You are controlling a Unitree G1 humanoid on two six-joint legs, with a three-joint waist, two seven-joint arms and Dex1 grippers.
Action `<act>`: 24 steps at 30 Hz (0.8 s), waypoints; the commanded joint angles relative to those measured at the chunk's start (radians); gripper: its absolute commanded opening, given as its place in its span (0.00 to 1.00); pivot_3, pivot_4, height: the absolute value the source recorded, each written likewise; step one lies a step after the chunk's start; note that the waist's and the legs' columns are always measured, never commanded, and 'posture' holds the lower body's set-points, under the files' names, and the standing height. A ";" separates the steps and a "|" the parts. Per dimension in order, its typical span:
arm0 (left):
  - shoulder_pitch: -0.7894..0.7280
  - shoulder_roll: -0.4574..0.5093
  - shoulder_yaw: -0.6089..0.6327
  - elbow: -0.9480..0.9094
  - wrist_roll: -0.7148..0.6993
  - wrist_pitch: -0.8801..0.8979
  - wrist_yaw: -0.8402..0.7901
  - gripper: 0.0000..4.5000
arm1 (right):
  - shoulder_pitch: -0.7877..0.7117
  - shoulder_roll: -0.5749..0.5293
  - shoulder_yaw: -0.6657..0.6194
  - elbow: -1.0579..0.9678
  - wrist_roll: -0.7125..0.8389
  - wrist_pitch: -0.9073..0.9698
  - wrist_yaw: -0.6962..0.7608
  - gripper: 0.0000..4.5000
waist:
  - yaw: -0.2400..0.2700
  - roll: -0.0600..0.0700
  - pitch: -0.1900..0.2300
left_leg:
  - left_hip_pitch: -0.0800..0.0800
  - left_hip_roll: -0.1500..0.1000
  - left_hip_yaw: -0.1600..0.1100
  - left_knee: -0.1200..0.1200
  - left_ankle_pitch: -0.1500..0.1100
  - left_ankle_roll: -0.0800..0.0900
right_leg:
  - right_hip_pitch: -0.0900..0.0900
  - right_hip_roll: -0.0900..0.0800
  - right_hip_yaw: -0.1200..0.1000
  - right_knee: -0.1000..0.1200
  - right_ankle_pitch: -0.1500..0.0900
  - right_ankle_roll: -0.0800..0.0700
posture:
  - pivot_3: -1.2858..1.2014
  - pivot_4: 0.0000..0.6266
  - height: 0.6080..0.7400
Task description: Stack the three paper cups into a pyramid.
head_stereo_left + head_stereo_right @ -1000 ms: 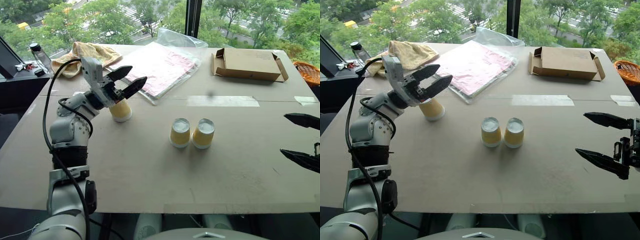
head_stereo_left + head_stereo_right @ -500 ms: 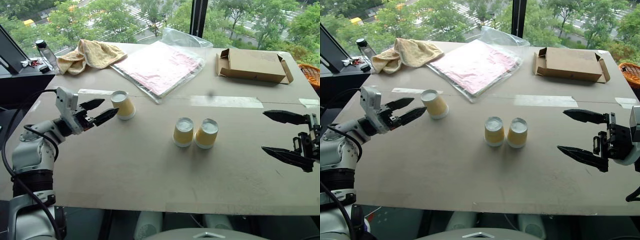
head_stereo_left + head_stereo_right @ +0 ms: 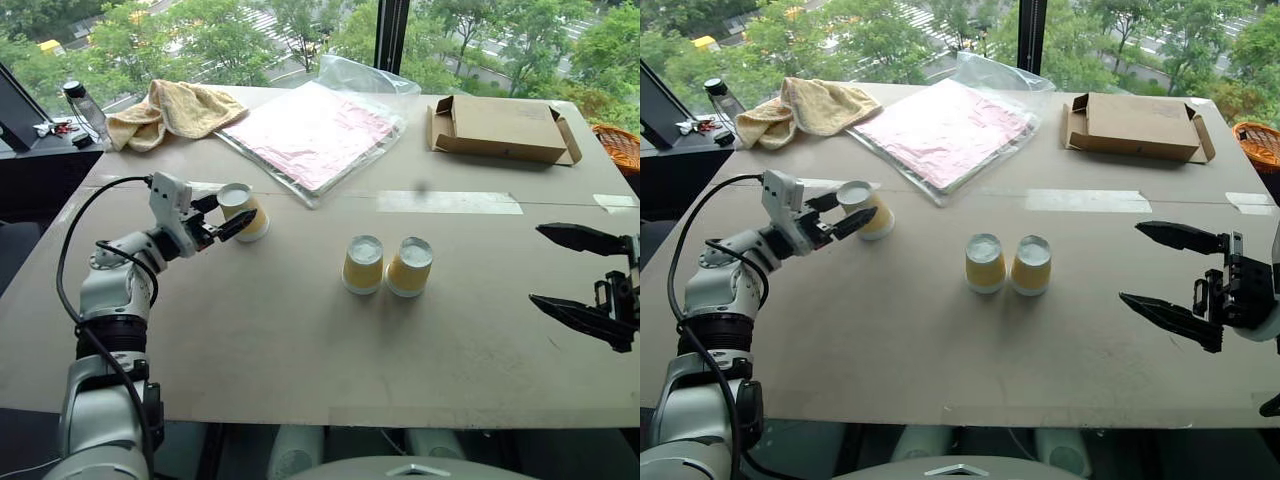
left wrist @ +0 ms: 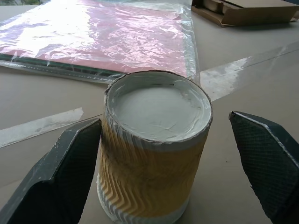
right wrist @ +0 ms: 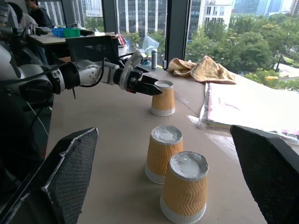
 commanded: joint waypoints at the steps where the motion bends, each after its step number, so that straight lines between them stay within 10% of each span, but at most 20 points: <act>1: -0.032 0.000 0.007 0.034 0.020 -0.062 0.009 0.81 | 0.012 -0.003 -0.051 -0.033 0.025 -0.002 -0.006 1.00 | 0.000 0.000 0.000 | 0.000 0.000 0.000 0.000 0.000 0.000 | 0.000 0.000 0.000 0.000 0.000 0.000 | 0.52 0.24 1.00; 5: -0.040 -0.005 0.019 0.039 0.006 -0.098 -0.009 0.51 | 0.026 -0.004 -0.064 -0.036 0.029 -0.001 -0.008 1.00 | 0.000 0.000 0.000 | 0.000 0.000 0.000 0.000 0.000 0.000 | 0.000 0.000 0.000 0.000 0.000 0.000 | 0.52 0.24 1.00; 24: -0.300 -0.177 -0.266 -0.440 -0.194 0.382 -0.157 0.51 | 0.329 0.130 -0.282 -0.154 0.037 -0.036 -0.068 1.00 | -0.003 -0.003 0.002 | 0.000 0.000 -0.001 0.001 0.000 0.000 | 0.000 0.000 0.000 0.000 0.000 0.000 | 0.52 0.24 1.00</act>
